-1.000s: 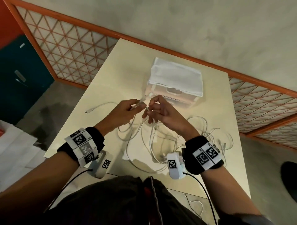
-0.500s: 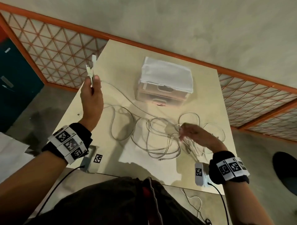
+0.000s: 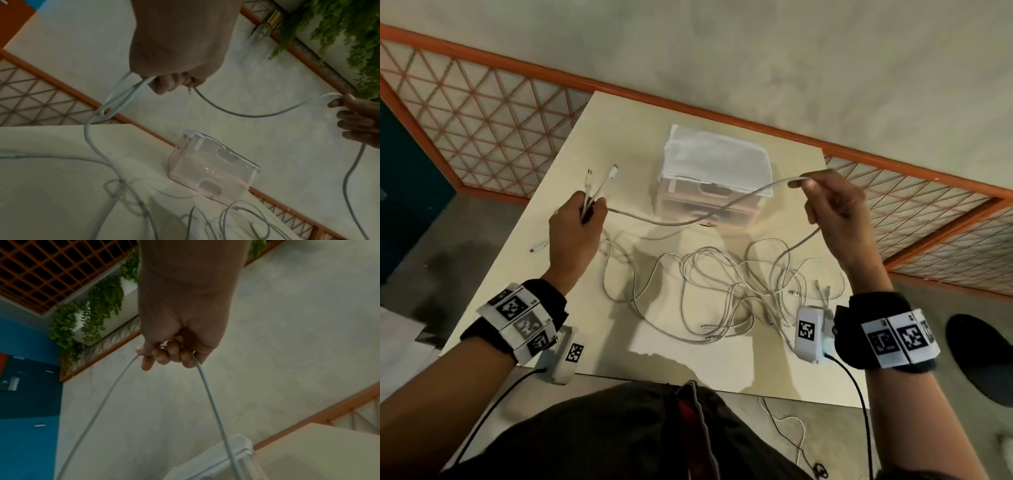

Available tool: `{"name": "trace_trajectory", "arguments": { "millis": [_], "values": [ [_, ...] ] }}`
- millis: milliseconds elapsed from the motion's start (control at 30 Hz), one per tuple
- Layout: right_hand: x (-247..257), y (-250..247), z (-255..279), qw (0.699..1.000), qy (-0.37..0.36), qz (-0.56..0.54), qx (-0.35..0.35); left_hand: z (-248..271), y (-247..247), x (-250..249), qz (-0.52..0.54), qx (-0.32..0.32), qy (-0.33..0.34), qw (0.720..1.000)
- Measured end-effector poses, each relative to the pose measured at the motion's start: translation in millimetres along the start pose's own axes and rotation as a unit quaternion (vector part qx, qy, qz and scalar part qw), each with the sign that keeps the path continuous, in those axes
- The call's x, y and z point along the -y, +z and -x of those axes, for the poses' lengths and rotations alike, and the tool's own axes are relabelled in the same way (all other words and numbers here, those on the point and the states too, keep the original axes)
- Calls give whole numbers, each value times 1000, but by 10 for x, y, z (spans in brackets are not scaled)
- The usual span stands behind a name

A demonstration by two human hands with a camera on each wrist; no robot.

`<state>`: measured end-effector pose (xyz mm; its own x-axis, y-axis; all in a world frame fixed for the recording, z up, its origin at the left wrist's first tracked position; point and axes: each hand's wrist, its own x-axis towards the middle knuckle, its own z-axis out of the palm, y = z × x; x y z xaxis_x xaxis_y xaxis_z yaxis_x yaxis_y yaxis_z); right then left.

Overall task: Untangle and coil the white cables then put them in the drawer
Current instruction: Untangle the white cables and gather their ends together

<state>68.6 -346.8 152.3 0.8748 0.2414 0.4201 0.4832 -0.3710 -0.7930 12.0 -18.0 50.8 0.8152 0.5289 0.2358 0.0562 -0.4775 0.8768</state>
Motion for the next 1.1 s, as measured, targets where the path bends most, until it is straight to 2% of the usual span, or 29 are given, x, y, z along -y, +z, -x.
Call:
{"name": "trace_trajectory", "arguments": {
  "millis": [100,233,300,367,433,467,533,700,833,967,1100],
  "values": [
    [-112,-91,164,999,26,0,18,17,-50,23,-31,5,-16,999],
    [-399,-29,442,985,124,16,116,64,-125,74,-86,58,-33,994],
    [-582,62,607,964,186,48,185,79,-170,61,-132,135,-63,980],
    [-763,163,746,931,237,97,262,124,-230,52,-182,256,-105,944],
    [-852,272,808,902,246,140,325,199,-284,67,-208,359,-136,899],
    [-863,325,803,896,242,151,341,230,-302,72,-214,386,-143,886],
    [-825,463,735,896,228,156,348,286,-358,75,-196,387,-154,888],
    [-701,934,446,896,195,125,380,320,-553,68,-59,337,-211,916],
    [-614,1513,196,879,163,118,432,332,-791,185,46,273,-280,919],
    [-546,2094,-3,862,118,144,472,378,-963,320,10,197,-348,917],
    [-583,2645,-113,866,63,177,463,414,-1048,359,69,153,-386,907]
  ]
}}
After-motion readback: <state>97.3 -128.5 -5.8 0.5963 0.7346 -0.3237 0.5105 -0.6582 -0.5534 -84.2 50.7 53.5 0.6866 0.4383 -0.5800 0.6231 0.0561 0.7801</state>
